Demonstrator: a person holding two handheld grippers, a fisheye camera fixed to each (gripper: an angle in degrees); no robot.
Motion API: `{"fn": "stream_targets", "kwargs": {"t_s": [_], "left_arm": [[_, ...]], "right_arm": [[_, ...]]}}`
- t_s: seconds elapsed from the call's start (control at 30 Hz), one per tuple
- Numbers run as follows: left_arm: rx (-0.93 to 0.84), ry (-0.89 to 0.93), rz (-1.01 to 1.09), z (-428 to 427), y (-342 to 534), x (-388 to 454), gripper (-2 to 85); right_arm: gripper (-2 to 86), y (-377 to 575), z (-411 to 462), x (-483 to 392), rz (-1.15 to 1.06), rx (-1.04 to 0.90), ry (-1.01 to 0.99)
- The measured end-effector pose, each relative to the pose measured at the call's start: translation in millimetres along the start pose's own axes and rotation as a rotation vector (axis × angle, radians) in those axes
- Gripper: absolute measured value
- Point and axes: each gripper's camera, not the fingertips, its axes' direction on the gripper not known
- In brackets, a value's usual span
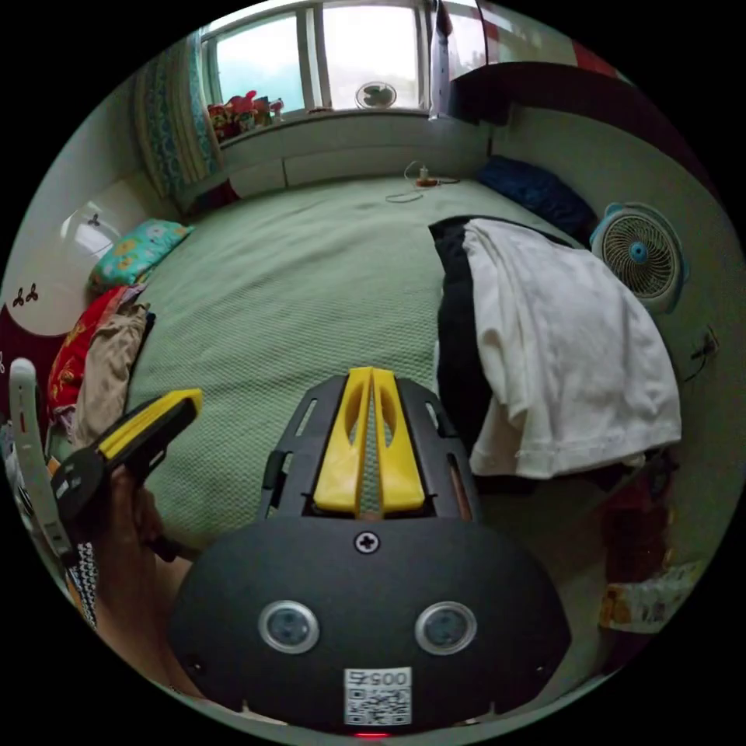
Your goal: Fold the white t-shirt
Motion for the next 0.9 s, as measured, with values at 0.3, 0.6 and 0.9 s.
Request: {"fn": "stream_targets", "kwargs": {"t_s": [0.3, 0.6, 0.9], "left_arm": [[-0.05, 0.118, 0.101, 64, -16, 105, -0.7], [-0.103, 0.301, 0.112, 109, -36, 152, -0.6], [-0.052, 0.294, 0.164, 127, -48, 179, -0.6]], "right_arm": [[-0.9, 47, -9, 18, -0.111, -0.011, 0.143], [-0.8, 97, -40, 47, -0.042, 0.136, 0.322], [1.8, 148, -91, 89, 0.05, 0.472, 0.279]]}}
